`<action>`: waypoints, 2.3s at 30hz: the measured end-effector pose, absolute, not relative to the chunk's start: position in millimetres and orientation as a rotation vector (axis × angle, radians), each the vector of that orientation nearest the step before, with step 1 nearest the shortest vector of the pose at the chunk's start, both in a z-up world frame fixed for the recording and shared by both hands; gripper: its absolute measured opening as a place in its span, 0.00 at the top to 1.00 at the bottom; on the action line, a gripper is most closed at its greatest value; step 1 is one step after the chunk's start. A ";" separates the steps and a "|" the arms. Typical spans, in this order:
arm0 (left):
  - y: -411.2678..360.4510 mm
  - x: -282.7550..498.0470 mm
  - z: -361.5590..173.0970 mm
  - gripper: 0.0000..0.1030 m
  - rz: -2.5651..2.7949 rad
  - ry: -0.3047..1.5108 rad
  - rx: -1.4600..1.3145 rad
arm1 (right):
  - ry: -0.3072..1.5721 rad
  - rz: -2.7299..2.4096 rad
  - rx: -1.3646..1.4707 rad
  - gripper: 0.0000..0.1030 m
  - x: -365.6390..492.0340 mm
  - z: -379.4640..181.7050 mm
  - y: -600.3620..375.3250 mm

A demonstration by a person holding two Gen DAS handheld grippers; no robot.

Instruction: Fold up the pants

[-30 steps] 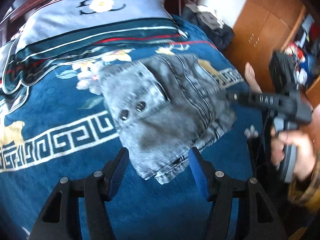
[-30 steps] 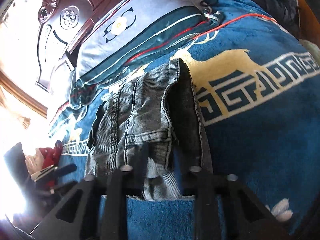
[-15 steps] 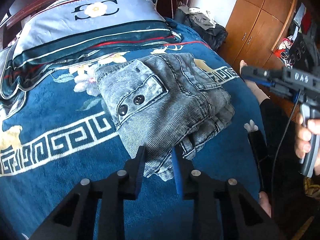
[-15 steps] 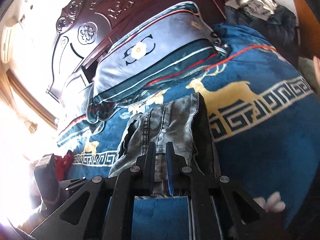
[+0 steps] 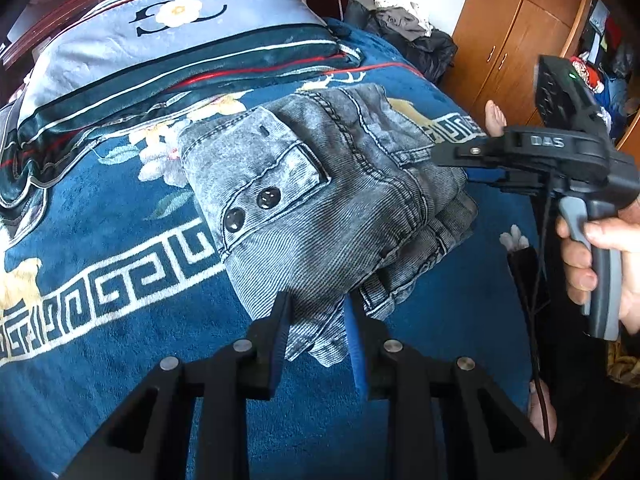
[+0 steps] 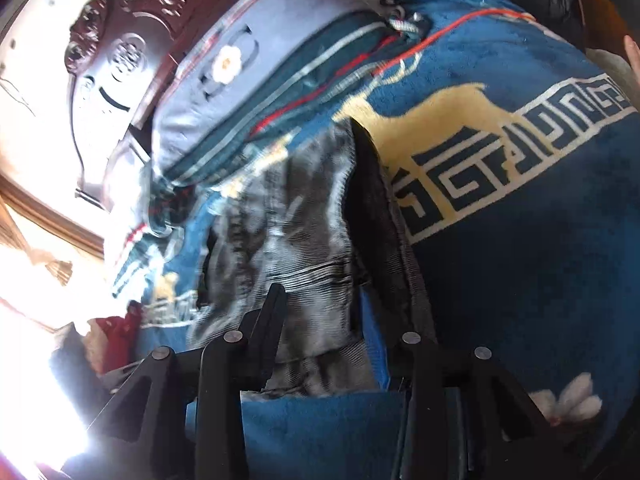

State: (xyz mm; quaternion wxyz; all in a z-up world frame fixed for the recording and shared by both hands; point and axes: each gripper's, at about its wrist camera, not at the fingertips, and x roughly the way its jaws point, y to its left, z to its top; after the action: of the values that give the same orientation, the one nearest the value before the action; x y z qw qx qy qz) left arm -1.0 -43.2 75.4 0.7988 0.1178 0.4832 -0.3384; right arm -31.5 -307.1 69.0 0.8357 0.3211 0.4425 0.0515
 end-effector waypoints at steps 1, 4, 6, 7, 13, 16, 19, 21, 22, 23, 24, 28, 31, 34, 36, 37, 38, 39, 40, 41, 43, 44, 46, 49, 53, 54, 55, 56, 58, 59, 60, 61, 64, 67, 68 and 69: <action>-44.0 -0.8 74.5 0.71 -0.724 1.040 0.255 | 0.944 0.106 0.671 0.63 -28.1 66.4 -306.5; -44.1 0.1 73.1 0.71 -0.721 1.046 0.253 | 0.916 0.099 0.619 0.87 -25.9 68.9 -303.9; -43.1 -0.2 74.4 0.71 -0.724 1.044 0.243 | 0.862 0.096 0.526 0.90 -32.1 86.5 -295.4; -42.4 -0.2 75.2 0.71 -0.726 1.040 0.239 | 0.839 0.109 0.497 0.91 -35.3 94.4 -290.4; -27.8 -2.8 83.4 0.71 -0.766 1.012 0.194 | 0.773 0.191 0.484 0.91 -55.7 128.1 -275.7; -22.7 -1.9 81.7 0.72 -0.808 1.035 0.173 | 0.763 0.125 0.516 0.91 -70.7 128.8 -286.9; -30.3 -3.4 77.2 0.72 -0.836 1.062 0.204 | 0.844 0.005 0.511 0.91 -71.3 105.1 -295.9; -36.9 -4.9 72.8 0.72 -0.837 1.072 0.235 | 0.922 -0.042 0.503 0.91 -64.1 80.2 -300.1; -37.9 -4.6 70.9 0.72 -0.840 1.080 0.233 | 0.964 -0.055 0.517 0.91 -59.8 66.2 -302.5; -37.5 -3.5 68.7 0.72 -0.845 1.090 0.221 | 1.008 -0.063 0.535 0.91 -55.4 51.3 -304.4; -36.1 -1.9 65.8 0.72 -0.850 1.103 0.202 | 1.023 -0.067 0.547 0.91 -54.2 43.2 -305.9; -31.6 -0.5 66.8 0.72 -0.837 1.101 0.187 | 1.046 -0.067 0.512 0.88 -50.4 41.5 -303.0; -26.7 -3.9 76.8 0.72 -0.819 1.094 0.183 | 1.041 -0.067 0.475 0.69 -51.4 52.7 -302.2; -13.6 -8.3 96.6 0.72 -0.837 1.054 0.116 | 0.991 -0.083 0.457 0.69 -61.3 70.9 -305.5; -7.1 -6.7 110.5 0.72 -0.842 1.018 0.058 | 0.942 -0.093 0.441 0.69 -66.1 85.8 -304.6; -6.6 -3.2 114.7 0.72 -0.835 1.011 0.030 | 0.924 -0.088 0.437 0.69 -66.0 90.8 -303.4; -8.2 2.6 117.0 0.72 -0.825 1.014 0.009 | 0.901 -0.073 0.436 0.68 -64.0 97.0 -300.7; -13.4 10.0 117.4 0.72 -0.804 1.021 -0.004 | 0.891 -0.052 0.435 0.66 -59.9 100.6 -297.1; -18.3 16.1 116.0 0.72 -0.782 1.027 -0.003 | 0.891 -0.038 0.432 0.66 -53.4 102.1 -291.2; -25.2 22.7 112.3 0.72 -0.759 1.038 0.003 | 0.891 -0.018 0.427 0.66 -46.4 103.9 -284.9; -38.5 33.1 99.8 0.72 -0.749 1.068 0.003 | 0.894 0.016 0.413 0.66 -35.9 103.5 -273.2; -45.8 35.9 88.9 0.72 -0.743 1.100 0.008 | 0.903 0.028 0.397 0.66 -32.1 101.8 -267.8; -54.3 32.6 67.7 0.72 -0.734 1.141 0.039 | 0.950 0.036 0.352 0.66 -26.7 91.2 -258.3; -55.3 21.3 45.4 0.71 -0.725 1.142 0.049 | 1.085 0.008 0.294 0.66 -25.8 51.2 -252.8; -42.5 25.9 46.5 0.71 -0.739 1.147 -0.058 | 1.042 0.043 0.331 0.67 -33.4 41.5 -261.0; -41.1 26.2 50.6 0.71 -0.740 1.143 -0.064 | 1.047 0.042 0.338 0.67 -32.9 43.7 -261.7; -40.2 25.4 55.9 0.71 -0.739 1.130 -0.062 | 1.048 0.040 0.352 0.66 -32.6 47.9 -262.9; -39.1 24.1 63.5 0.71 -0.734 1.101 -0.055 | 1.039 0.042 0.369 0.66 -32.7 52.0 -265.1; -39.9 23.1 76.2 0.71 -0.725 1.051 -0.040 | 0.991 0.039 0.389 0.63 -32.7 64.8 -269.3; -41.4 25.2 81.8 0.71 -0.711 1.029 -0.027 | 0.972 0.029 0.380 0.63 -31.2 70.1 -272.1; -44.3 29.7 86.6 0.71 -0.685 1.006 -0.002 | 0.949 0.019 0.369 0.62 -28.7 75.6 -272.6; -47.4 32.4 89.1 0.71 -0.656 0.990 0.026 | 0.935 0.017 0.368 0.61 -22.8 79.6 -274.2; -58.2 43.8 85.4 0.71 -0.563 0.966 0.116 | 0.927 0.003 0.367 0.59 2.1 85.3 -277.2; -68.0 50.5 72.6 0.71 -0.510 0.968 0.178 | 0.923 -0.011 0.319 0.55 26.4 84.6 -277.2; -67.5 51.6 69.3 0.71 -0.502 0.969 0.187 | 0.924 -0.013 0.308 0.53 31.1 81.2 -277.3; -66.9 51.4 65.5 0.71 -0.490 0.970 0.196 | 0.933 -0.018 0.293 0.46 36.4 76.2 -277.1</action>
State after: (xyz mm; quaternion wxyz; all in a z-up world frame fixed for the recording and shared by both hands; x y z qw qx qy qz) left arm 51.4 -66.9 65.5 0.8514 0.0932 0.4606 -0.2328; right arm 36.4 -277.1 76.2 0.8828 0.1410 0.4480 -0.0087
